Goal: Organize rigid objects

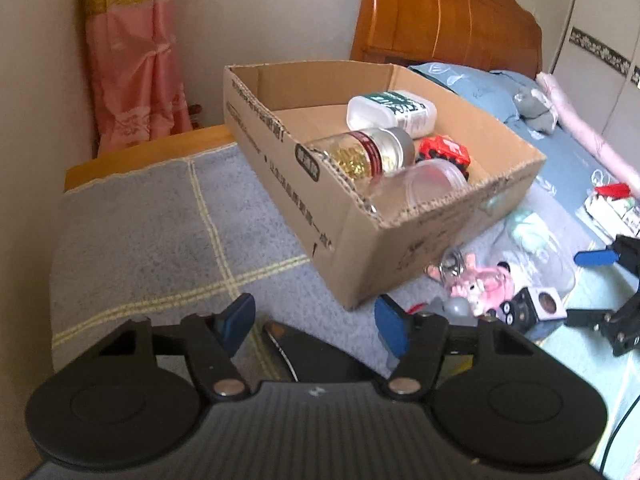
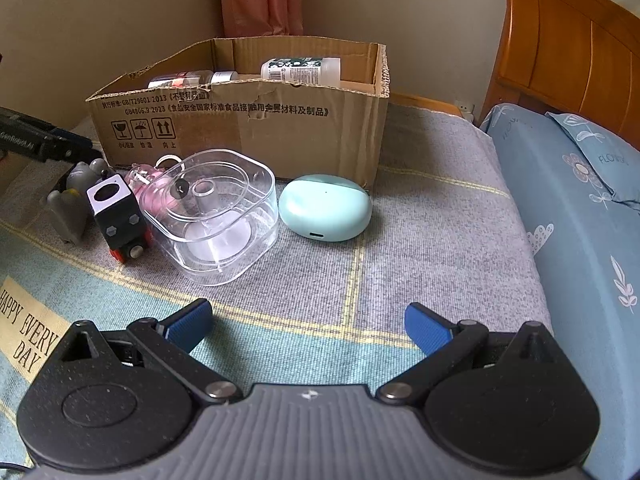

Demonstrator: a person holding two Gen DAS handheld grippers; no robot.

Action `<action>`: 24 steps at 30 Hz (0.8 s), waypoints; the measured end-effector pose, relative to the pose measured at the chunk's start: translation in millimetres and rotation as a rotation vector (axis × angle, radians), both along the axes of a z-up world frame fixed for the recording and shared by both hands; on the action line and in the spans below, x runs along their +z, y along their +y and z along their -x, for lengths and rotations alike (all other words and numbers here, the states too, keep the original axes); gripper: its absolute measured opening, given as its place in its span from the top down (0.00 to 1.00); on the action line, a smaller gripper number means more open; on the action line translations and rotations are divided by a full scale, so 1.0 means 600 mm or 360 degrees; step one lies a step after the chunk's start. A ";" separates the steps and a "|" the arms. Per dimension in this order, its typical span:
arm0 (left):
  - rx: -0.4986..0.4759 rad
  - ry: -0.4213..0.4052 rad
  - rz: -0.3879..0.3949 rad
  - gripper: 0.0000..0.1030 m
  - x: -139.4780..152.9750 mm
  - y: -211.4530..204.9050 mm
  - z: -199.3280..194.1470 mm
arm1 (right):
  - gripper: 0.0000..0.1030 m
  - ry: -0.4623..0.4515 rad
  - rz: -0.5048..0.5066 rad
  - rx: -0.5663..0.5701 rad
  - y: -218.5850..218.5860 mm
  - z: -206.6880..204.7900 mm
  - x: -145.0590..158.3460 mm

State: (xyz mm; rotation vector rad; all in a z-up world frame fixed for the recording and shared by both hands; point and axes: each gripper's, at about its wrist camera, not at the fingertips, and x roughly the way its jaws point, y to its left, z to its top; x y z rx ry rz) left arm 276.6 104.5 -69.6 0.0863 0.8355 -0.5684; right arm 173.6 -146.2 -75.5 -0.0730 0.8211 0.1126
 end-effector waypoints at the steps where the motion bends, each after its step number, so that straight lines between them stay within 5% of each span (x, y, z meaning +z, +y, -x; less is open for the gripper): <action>1: -0.0013 0.0014 0.0004 0.37 -0.002 -0.002 -0.003 | 0.00 0.0000 0.0000 0.0000 0.000 0.000 0.000; 14: -0.0120 0.0151 0.0053 0.37 0.006 0.023 0.054 | 0.00 -0.0006 0.0000 0.0026 0.000 0.000 0.001; 17: -0.0103 0.0092 0.0013 0.28 0.018 0.028 0.083 | 0.00 0.0005 0.0001 0.0059 -0.004 -0.001 0.002; 19: -0.0080 0.0037 -0.0012 0.08 0.031 0.031 0.102 | 0.00 0.0026 0.0006 0.0083 -0.005 -0.004 0.004; 24: -0.0225 -0.0034 -0.0196 0.03 0.036 0.008 0.153 | 0.00 0.0060 0.0016 0.0120 -0.014 -0.004 0.006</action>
